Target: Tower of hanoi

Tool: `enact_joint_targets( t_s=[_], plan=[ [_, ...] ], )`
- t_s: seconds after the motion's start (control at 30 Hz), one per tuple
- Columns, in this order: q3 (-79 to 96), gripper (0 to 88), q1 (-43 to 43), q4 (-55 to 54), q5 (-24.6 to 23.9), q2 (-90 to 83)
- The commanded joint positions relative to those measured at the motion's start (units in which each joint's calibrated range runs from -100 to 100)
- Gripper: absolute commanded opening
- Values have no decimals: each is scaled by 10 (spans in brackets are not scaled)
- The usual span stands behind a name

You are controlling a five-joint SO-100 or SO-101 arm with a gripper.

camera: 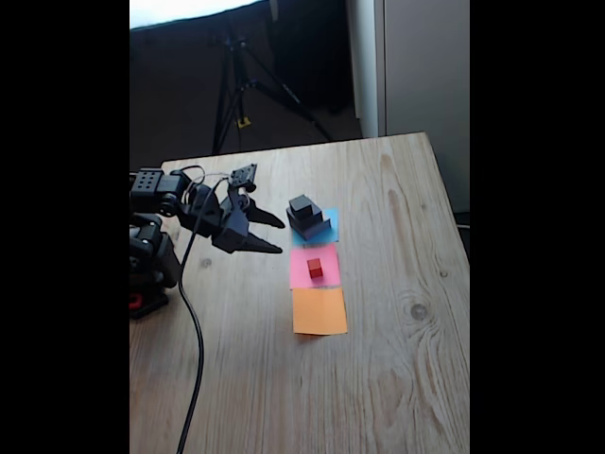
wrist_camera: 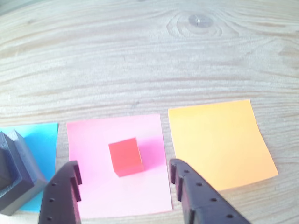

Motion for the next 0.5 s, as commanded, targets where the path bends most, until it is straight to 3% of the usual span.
enact_joint_targets(
  t_s=[0.0,0.33,0.47],
  plan=[
    [31,207,9,-179,-8,67],
    [109,214,6,-534,12,303],
    [124,219,0,-610,21,360]
  ],
)
